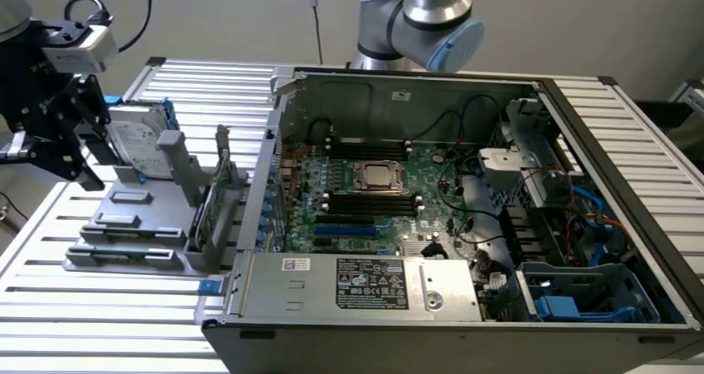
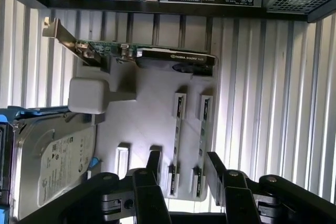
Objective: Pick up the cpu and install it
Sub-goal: 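Install the second cpu locking lever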
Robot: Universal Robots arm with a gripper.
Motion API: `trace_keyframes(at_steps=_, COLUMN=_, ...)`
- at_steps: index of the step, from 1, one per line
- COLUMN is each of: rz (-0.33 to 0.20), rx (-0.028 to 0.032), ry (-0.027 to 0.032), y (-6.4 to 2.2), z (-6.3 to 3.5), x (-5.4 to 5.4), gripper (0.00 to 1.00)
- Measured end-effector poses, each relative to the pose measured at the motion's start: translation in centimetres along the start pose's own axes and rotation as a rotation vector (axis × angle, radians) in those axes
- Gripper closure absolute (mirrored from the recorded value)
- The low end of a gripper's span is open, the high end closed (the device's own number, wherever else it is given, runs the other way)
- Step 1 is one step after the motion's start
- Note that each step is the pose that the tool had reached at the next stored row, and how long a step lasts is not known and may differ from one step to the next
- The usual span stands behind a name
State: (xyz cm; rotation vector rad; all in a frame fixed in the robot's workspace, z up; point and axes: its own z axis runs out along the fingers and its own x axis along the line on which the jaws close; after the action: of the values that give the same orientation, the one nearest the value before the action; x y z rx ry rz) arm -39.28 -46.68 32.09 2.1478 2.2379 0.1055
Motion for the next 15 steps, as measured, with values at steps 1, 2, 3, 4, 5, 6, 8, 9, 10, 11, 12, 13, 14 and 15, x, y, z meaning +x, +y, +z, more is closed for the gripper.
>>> trace_keyframes(at_steps=1, rz=0.003, rx=-0.0001, ry=-0.0003, y=-0.09, z=0.17, x=0.0, gripper=0.52)
trace_keyframes(at_steps=2, rz=0.005, rx=-0.0003, ry=-0.0005, y=-0.14, z=0.36, x=0.0, gripper=0.52)
trace_keyframes(at_steps=3, rz=0.007, rx=-0.0003, ry=-0.0008, y=-0.17, z=0.55, x=0.0, gripper=0.52)
trace_keyframes(at_steps=4, rz=0.007, rx=-0.0002, ry=-0.0011, y=-0.18, z=0.73, x=0.0, gripper=0.52)
trace_keyframes(at_steps=5, rz=0.008, rx=-0.0001, ry=-0.0015, y=-0.2, z=0.9, x=0.0, gripper=0.52)
trace_keyframes(at_steps=6, rz=0.008, rx=-0.0002, ry=-0.0019, y=-0.22, z=1.06, x=0.0, gripper=0.52)
trace_keyframes(at_steps=8, rz=0.008, rx=0.0, ry=-0.0035, y=-0.24, z=1.33, x=0.0, gripper=0.52)
trace_keyframes(at_steps=9, rz=0.008, rx=0.0004, ry=-0.0043, y=-0.24, z=1.44, x=0.0, gripper=0.52)
trace_keyframes(at_steps=10, rz=0.008, rx=0.0012, ry=-0.0054, y=-0.25, z=1.52, x=0.0, gripper=0.52)
trace_keyframes(at_steps=11, rz=0.008, rx=0.0035, ry=-0.0066, y=-0.26, z=1.58, x=0.0, gripper=0.52)
trace_keyframes(at_steps=12, rz=0.008, rx=0.0085, ry=-0.0072, y=-0.26, z=1.64, x=0.0, gripper=0.52)
trace_keyframes(at_steps=13, rz=0.008, rx=0.0148, ry=-0.0075, y=-0.26, z=1.69, x=0.0, gripper=0.52)
trace_keyframes(at_steps=14, rz=0.008, rx=0.0209, ry=-0.008, y=-0.25, z=1.73, x=0.0, gripper=0.52)
trace_keyframes(at_steps=15, rz=0.008, rx=0.0262, ry=-0.0087, y=-0.24, z=1.77, x=-0.1, gripper=0.52)
